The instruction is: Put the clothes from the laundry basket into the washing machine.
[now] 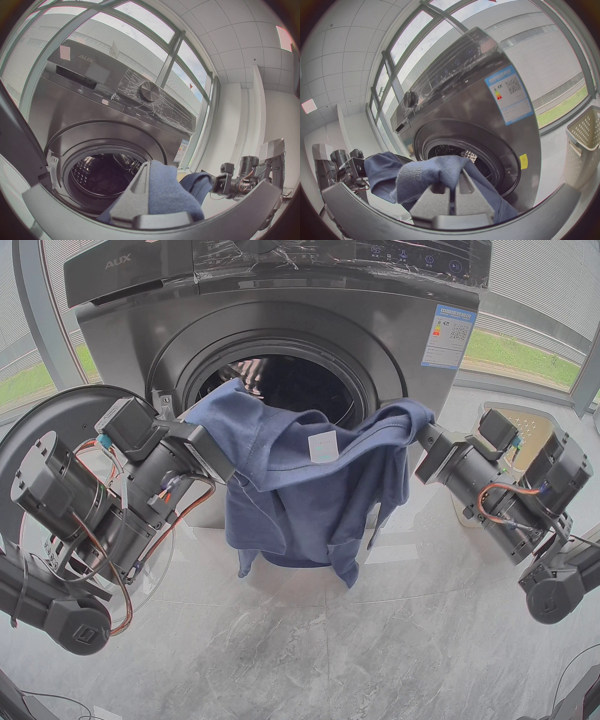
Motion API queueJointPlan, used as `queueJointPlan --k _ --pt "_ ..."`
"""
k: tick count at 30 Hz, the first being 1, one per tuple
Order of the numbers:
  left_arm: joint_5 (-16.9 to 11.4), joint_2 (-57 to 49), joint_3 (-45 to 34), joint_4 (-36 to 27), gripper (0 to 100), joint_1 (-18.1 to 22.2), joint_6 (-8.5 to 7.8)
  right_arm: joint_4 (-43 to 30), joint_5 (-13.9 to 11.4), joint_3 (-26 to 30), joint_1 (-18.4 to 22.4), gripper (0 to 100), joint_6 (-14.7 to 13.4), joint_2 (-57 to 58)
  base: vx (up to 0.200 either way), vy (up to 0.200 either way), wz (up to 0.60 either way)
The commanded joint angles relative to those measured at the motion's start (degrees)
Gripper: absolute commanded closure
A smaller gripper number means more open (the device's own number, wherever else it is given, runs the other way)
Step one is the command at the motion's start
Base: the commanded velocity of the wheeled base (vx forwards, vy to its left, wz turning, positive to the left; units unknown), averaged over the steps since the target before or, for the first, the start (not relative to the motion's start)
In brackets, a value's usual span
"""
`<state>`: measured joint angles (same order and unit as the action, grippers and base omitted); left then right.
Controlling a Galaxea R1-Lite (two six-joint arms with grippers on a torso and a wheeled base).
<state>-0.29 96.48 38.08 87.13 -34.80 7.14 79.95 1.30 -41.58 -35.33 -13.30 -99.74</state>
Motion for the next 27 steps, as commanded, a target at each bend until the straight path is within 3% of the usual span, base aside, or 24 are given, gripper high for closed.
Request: queueJointPlan --k 1,4,5,15,27 --pt "0.03 0.47 0.06 0.06 100 -0.97 -0.02 3.55 0.01 1.86 -1.85 100 0.2 -9.07 0.0 0.0 0.0" --pt "0.03 0.47 0.15 0.06 100 -0.97 -0.02 3.81 -0.16 2.91 -2.82 100 0.2 -12.58 0.0 0.0 0.0" --pt "0.03 0.55 0.15 0.06 100 -0.97 -0.02 4.25 -0.16 3.17 -3.34 0 0.2 -13.55 0.0 0.0 0.0" --pt "0.03 0.47 0.24 0.06 100 -0.97 -0.02 7.15 -0.07 2.21 -6.68 0 1.96 -21.99 0.0 0.0 0.0" --pt "0.03 0.38 0.41 0.06 100 -0.97 -0.02 7.33 -0.69 -2.01 -8.7 0 1.96 -25.76 0.0 0.0 0.0"
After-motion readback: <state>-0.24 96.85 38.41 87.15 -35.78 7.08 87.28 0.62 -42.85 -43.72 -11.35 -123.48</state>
